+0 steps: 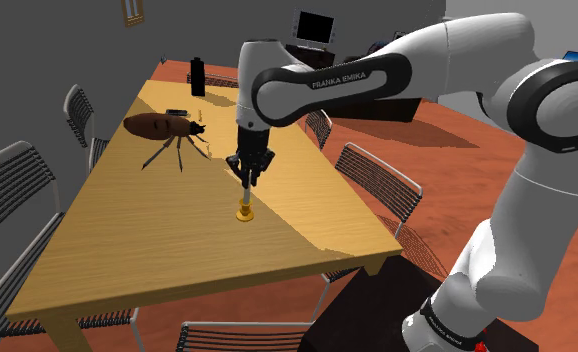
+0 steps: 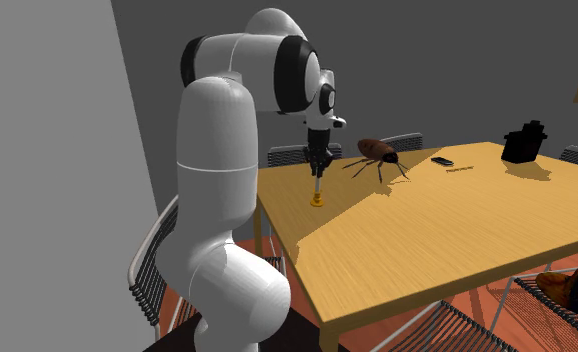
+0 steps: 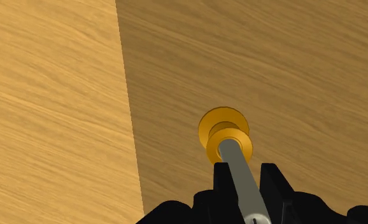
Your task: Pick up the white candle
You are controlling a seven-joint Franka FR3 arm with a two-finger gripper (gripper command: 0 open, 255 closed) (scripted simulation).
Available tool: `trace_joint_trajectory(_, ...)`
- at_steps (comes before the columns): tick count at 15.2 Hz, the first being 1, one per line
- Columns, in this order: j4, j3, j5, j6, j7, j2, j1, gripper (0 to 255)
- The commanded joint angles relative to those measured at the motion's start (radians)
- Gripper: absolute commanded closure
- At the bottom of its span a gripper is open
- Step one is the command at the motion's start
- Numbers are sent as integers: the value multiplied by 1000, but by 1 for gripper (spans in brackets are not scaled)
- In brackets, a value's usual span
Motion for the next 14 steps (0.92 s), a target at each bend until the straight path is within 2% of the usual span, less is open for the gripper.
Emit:
trace_joint_trajectory(1,15,0,3,-23,-2,-8,-1,255)
trace_joint_trajectory(12,139,1,9,-166,-7,-28,-1,255)
trace_joint_trajectory(14,141,1,9,-168,-7,-28,-1,255)
